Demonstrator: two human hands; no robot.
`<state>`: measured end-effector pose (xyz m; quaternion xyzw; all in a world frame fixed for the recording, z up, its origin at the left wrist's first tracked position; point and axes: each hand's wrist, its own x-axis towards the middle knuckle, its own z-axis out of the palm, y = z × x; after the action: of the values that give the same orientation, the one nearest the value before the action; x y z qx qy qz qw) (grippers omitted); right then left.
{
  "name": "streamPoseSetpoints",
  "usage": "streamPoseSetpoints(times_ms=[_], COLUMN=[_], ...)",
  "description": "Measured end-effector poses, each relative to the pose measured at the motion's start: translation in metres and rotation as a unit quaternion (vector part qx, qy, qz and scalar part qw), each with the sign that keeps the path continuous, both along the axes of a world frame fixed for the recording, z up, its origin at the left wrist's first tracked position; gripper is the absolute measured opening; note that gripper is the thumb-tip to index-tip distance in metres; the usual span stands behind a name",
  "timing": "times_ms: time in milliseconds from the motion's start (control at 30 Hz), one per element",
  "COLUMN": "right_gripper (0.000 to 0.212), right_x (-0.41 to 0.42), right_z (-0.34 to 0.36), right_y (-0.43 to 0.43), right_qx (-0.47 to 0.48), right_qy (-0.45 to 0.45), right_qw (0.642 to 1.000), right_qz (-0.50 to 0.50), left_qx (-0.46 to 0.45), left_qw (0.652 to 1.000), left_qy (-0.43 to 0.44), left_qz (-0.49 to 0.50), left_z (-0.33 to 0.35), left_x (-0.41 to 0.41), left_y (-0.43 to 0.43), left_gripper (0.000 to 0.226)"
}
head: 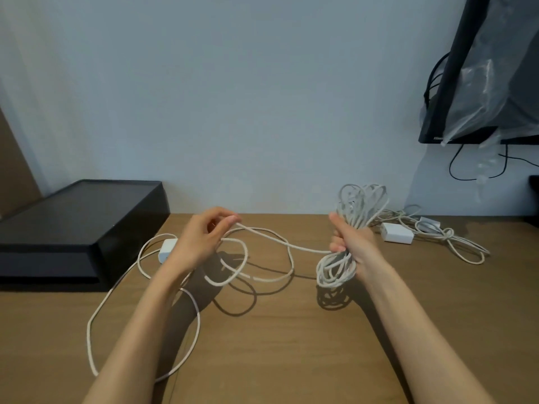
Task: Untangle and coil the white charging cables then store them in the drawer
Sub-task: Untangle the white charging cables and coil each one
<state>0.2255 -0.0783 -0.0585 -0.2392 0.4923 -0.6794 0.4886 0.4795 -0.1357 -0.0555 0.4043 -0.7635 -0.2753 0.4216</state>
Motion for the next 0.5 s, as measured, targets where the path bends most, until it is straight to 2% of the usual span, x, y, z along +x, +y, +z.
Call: streamPoseSetpoints(times_ms=[100,233,300,433,500], right_gripper=[0.021,0.024,0.022,0.03,0.03], right_x=[0.007,0.009,0.008,0.003,0.0], right_z=[-0.002,-0.003,-0.002,-0.003,-0.005], right_y=[0.0,0.002,0.003,0.004,0.003], right_qx=[-0.001,-0.007,-0.006,0.01,0.013], right_qy=[0.062,0.112,0.156,0.257,0.28], right_qw=[0.998,0.994,0.987,0.959,0.952], right_qz=[0.021,-0.015,-0.046,-0.12,-0.126], left_qx=[-0.026,-0.053,-0.059,-0.039,-0.029], left_qw=[0.998,0.995,0.995,0.985,0.983], left_qy=[0.01,-0.01,-0.04,-0.167,-0.181], left_qz=[0.051,0.078,0.069,0.001,-0.021], left_z=[-0.001,-0.004,-0.007,-0.017,-0.018], left_x=[-0.001,-0.003,-0.001,0.002,-0.001], left_y=[0.001,0.002,0.002,-0.002,0.0], left_gripper=[0.012,0.012,0.015,0.012,0.018])
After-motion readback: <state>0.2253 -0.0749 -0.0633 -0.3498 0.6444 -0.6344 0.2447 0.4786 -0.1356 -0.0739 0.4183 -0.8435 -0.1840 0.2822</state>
